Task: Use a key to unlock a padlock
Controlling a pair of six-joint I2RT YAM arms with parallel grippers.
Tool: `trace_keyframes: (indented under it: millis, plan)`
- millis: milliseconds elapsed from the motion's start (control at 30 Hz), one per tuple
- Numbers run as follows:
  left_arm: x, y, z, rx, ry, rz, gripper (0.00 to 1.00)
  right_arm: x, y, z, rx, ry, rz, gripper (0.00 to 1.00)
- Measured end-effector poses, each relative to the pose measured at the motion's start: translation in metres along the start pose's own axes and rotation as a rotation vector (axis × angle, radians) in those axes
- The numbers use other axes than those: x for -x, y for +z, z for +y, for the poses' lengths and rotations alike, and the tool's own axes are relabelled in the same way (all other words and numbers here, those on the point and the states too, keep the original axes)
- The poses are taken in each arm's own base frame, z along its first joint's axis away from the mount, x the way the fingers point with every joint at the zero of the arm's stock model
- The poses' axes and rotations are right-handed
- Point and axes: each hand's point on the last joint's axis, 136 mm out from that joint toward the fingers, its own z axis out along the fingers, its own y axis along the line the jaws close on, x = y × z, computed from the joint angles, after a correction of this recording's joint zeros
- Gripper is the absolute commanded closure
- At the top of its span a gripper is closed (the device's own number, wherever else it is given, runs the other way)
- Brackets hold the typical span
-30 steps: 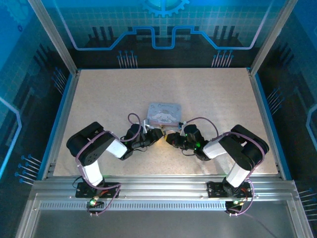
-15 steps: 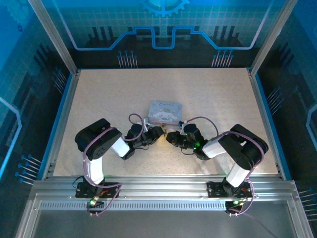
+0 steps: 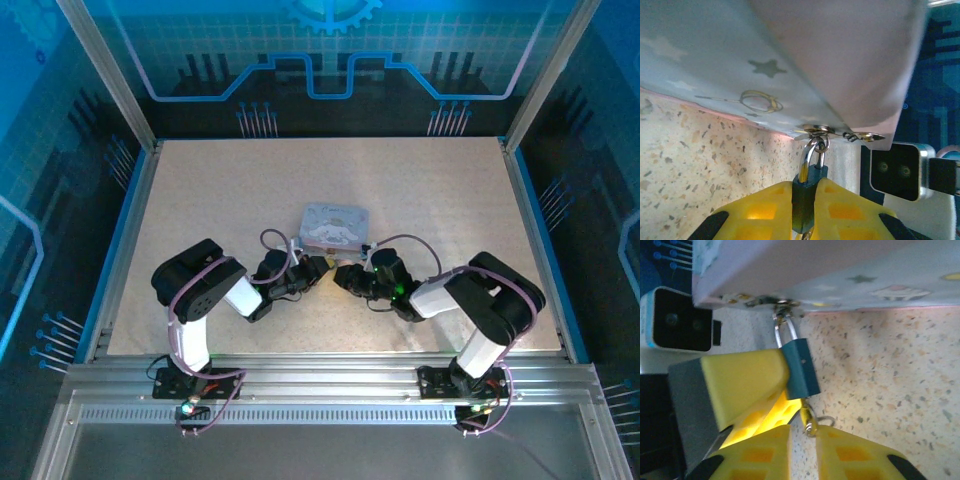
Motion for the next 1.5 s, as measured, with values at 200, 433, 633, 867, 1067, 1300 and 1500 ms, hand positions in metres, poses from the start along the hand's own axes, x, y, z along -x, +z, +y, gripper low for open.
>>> trace_keyframes:
  millis: [200, 433, 633, 867, 1067, 1300, 1500]
  plan:
    - [-0.005, -0.005, -0.006, 0.022, -0.005, 0.020, 0.93, 0.003, -0.024, 0.006, -0.007, -0.063, -0.009, 0.59]
    - [-0.009, -0.016, -0.009, 0.087, -0.021, 0.042, 0.93, 0.030, -0.074, 0.020, -0.055, -0.237, -0.116, 0.32]
    - [-0.011, -0.017, -0.009, 0.109, -0.032, 0.056, 0.94, 0.044, -0.111, 0.047, -0.075, -0.494, -0.179, 0.10]
    - [-0.015, -0.017, -0.009, 0.111, -0.086, 0.069, 0.96, 0.036, -0.117, 0.062, -0.126, -0.833, -0.151, 0.05]
    - [-0.016, -0.016, -0.011, 0.108, -0.127, 0.076, 0.99, 0.000, -0.101, 0.071, -0.157, -1.217, -0.088, 0.05]
    - [-0.017, -0.016, -0.012, 0.105, -0.167, 0.081, 1.00, -0.028, -0.075, 0.054, -0.287, -1.558, -0.063, 0.17]
    - [-0.016, -0.016, -0.014, 0.096, -0.188, 0.077, 1.00, -0.018, -0.064, 0.045, -0.406, -1.646, -0.098, 0.26]
